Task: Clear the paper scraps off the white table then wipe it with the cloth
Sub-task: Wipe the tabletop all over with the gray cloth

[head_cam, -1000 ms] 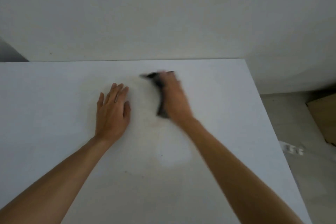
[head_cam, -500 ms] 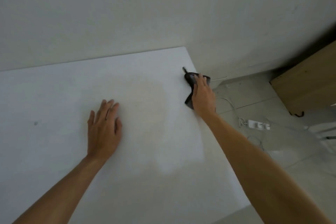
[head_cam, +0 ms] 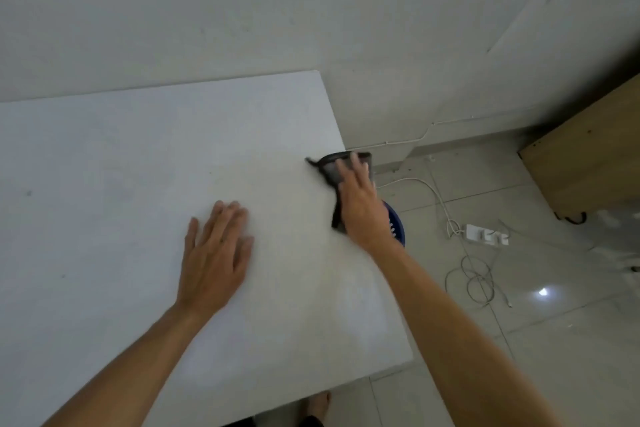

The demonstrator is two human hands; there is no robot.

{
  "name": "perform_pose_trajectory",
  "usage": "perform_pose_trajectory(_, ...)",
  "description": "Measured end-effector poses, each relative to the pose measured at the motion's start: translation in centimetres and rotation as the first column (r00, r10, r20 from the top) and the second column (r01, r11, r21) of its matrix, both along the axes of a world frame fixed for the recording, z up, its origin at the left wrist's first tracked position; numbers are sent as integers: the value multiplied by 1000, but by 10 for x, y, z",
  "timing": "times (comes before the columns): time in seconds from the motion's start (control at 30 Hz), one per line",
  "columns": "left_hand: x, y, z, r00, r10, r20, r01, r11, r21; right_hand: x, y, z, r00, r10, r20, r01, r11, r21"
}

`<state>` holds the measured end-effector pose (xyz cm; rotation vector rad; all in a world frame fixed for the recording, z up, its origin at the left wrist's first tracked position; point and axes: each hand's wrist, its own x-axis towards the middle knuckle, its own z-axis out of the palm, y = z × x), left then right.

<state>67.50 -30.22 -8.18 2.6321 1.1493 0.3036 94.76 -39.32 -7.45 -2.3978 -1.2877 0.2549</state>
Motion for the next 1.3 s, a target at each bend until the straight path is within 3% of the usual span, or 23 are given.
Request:
perform_pose_trajectory(0.07,6,-19,-6,999,-19,-30,19,1000,8,19,3,22,981,-129,-148,130,992,-3)
perform_pose_trajectory(0.13,10,-30,-10,998,10,-70,-7,999,41,9,1,41,986,-108,-128,121,987,101)
perform_pose_trajectory(0.23,12,-29,-11,995,19,-97,-14,999,52,-27,-10,51,950,298,-91,-278,943,184)
perform_pose_trajectory(0.27,11,-28,-12,995,12,-95,-8,999,48,-39,-16,45,880,465,-94,-451,882,136)
perform_pose_trajectory(0.33,11,-27,-12,997,-5,-78,7,999,31,-54,-27,18,719,690,83,-690,723,-33)
perform_pose_trajectory(0.37,11,-28,-11,997,0,-73,3,1000,31,-50,-28,7,710,687,153,-685,725,-78)
perform_pose_trajectory(0.47,13,-32,-9,996,44,-82,-39,997,68,-16,-7,-11,865,448,226,-443,893,-76)
perform_pose_trajectory(0.53,13,-35,-10,996,45,-80,-38,996,86,11,13,-5,961,246,123,-247,969,-10)
perform_pose_trajectory(0.6,11,-36,-11,998,49,-49,-45,996,81,26,31,12,997,53,-55,-48,996,76)
perform_pose_trajectory(0.67,9,-37,-13,998,58,-9,-57,996,64,23,40,27,996,12,-92,4,985,172)
perform_pose_trajectory(0.73,8,-37,-12,998,59,27,-60,996,64,6,47,26,986,151,-76,-132,970,205)
perform_pose_trajectory(0.8,9,-36,-10,996,73,59,-77,995,67,-21,49,8,964,264,16,-264,960,87)
perform_pose_trajectory(0.97,-12,-40,-7,967,216,137,-220,975,15,-89,20,-10,923,376,74,-381,922,72)
perform_pose_trajectory(1.2,-130,-73,-2,953,303,6,-303,953,19,-195,-87,-10,707,704,70,-707,698,115)
perform_pose_trajectory(1.3,-171,-100,3,958,285,-23,-284,958,44,-231,-124,3,592,800,-101,-778,600,187)
